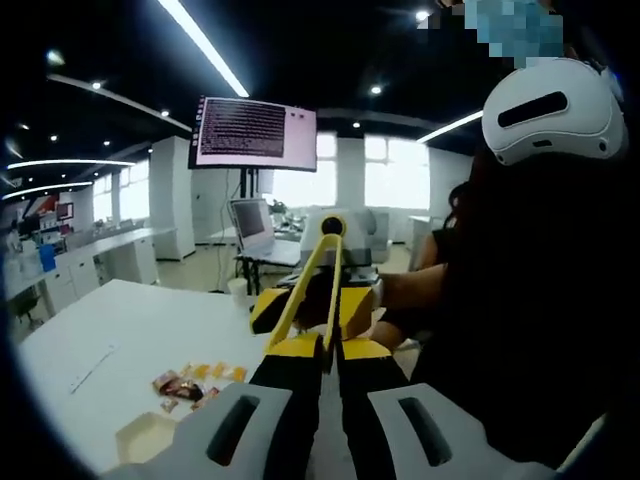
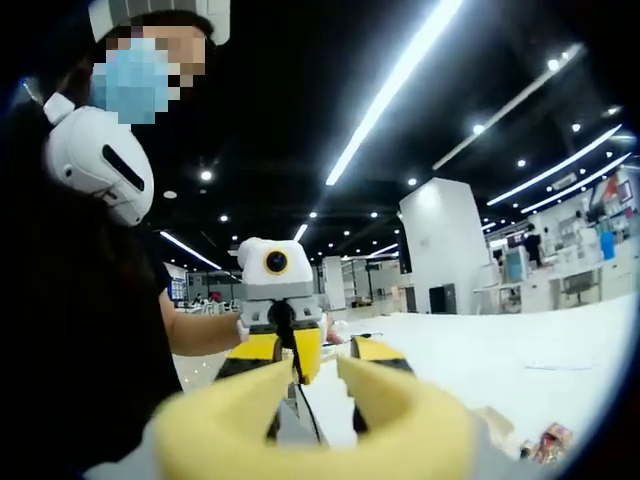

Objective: Place the target food into the container with the food tongs after gripping and lifting it, then release it inside without dropping or visibly crushing the food.

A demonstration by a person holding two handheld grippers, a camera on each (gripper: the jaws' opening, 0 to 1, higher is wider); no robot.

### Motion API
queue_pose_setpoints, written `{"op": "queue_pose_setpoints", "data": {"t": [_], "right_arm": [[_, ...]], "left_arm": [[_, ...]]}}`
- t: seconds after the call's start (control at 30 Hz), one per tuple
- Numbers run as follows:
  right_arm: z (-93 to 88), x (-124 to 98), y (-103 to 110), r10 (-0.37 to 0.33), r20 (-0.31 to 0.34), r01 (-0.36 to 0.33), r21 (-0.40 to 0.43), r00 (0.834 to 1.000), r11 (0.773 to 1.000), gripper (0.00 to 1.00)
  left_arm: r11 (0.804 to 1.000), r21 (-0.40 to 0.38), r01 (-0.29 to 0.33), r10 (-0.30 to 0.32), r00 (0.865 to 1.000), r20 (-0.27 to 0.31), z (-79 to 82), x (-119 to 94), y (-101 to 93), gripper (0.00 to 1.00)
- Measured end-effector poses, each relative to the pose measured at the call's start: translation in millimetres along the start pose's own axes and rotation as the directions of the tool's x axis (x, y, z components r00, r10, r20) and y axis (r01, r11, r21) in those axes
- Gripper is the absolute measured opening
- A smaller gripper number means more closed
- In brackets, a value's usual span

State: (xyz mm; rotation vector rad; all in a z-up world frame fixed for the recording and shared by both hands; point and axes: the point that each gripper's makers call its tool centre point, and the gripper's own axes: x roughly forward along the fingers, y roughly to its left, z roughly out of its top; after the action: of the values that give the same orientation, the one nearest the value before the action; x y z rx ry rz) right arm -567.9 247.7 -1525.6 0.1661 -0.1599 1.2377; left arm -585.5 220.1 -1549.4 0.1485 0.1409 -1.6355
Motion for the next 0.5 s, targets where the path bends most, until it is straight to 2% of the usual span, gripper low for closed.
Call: {"op": "queue_pose_setpoints", "data": {"t": [0.03,0.1,0.13,0.2,0.27,0.3,0.37,0.4,0.5], "right_arm": [[-1.5,-2,-6,-0.022,-0.007,0.022,-0.012,1.000,1.000,0.26],[-4.4,-7,-12,-0.033,-0.021,0.033,0.009,0.999,0.999,0.26],[-6.6,-12,-18,-0.058,-0.031,0.058,0.009,0.998,0.998,0.26],[-8.9,-17,-22,-0.075,-0.043,0.076,0.015,0.996,0.997,0.25],[-9.6,-21,-25,-0.094,-0.045,0.095,0.020,0.995,0.995,0.25],[-9.9,-22,-26,-0.102,-0.047,0.103,0.018,0.994,0.995,0.25],[-13.2,-26,-32,-0.133,-0.066,0.133,0.002,0.989,0.991,0.25],[-16.8,-29,-38,-0.171,-0.085,0.170,-0.025,0.981,0.985,0.24],[-27.0,-33,-44,-0.217,-0.131,0.210,-0.063,0.967,0.976,0.24]], "left_arm": [[1.000,0.003,-0.025,0.025,1.000,0.013,-0.9,-1,3.0,0.08],[0.998,-0.013,-0.057,0.057,0.997,0.044,-1.6,-4,6.3,0.26],[0.997,-0.025,-0.072,0.073,0.996,0.053,-3.1,-6,7.7,0.31],[0.994,-0.026,-0.102,0.103,0.994,0.030,-14.6,-13,9.5,0.31],[0.988,-0.033,-0.152,0.152,0.988,-0.017,-32.0,-21,15.1,0.30],[0.980,-0.038,-0.195,0.194,0.980,-0.033,-42.4,-26,20.1,0.31],[0.957,-0.015,-0.288,0.287,0.956,-0.054,-58.6,-35,32.2,0.37],[0.936,-0.008,-0.352,0.351,0.935,-0.052,-69.0,-43,39.7,0.42],[0.888,-0.035,-0.458,0.454,0.887,-0.084,-99.0,-62,50.4,0.56]]}}
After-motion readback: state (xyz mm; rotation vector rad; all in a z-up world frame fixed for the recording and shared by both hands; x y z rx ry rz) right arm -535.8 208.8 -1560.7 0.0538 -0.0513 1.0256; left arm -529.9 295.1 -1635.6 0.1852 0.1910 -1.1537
